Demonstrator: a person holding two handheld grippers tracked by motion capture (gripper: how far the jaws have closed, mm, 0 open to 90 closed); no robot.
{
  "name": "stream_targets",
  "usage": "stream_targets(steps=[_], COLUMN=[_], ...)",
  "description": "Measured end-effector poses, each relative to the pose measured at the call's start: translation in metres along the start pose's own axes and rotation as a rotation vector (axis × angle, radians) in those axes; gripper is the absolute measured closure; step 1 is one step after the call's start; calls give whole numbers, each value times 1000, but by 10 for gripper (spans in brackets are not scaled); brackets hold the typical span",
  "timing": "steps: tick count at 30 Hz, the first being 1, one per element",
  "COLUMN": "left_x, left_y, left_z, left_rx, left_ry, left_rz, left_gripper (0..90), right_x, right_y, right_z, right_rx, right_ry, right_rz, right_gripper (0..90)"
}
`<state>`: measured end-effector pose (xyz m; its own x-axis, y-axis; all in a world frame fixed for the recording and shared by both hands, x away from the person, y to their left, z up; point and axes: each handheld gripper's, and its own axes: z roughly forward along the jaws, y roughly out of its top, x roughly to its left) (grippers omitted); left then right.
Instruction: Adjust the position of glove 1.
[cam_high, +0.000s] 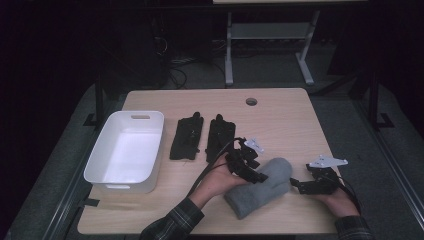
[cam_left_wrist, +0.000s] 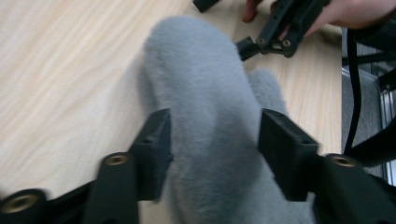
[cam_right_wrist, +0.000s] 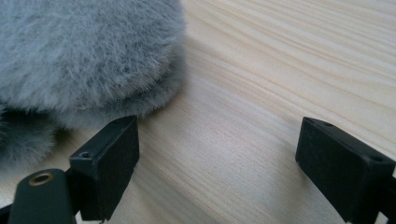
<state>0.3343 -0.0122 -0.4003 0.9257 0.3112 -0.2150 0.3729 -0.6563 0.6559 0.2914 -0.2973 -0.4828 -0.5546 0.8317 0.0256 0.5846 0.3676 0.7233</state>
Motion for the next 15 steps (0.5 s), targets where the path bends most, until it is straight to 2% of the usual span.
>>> stream_targets(steps=[3, 7, 15], left_x=[4, 6, 11], left_y=[0, 0, -1], left_z=[0, 7, 21], left_rx=[-21, -14, 3], left_ry=[-14, -33, -42], left_rz=[-13, -9, -9], left_gripper=[291, 191, 168], right_x=[0, 0, 0], right_y=[0, 0, 1], right_z=[0, 0, 1], right_rx=[0, -1, 1], right_ry=[-1, -1, -1], right_rz=[2, 3, 6], right_gripper=[134, 133, 134])
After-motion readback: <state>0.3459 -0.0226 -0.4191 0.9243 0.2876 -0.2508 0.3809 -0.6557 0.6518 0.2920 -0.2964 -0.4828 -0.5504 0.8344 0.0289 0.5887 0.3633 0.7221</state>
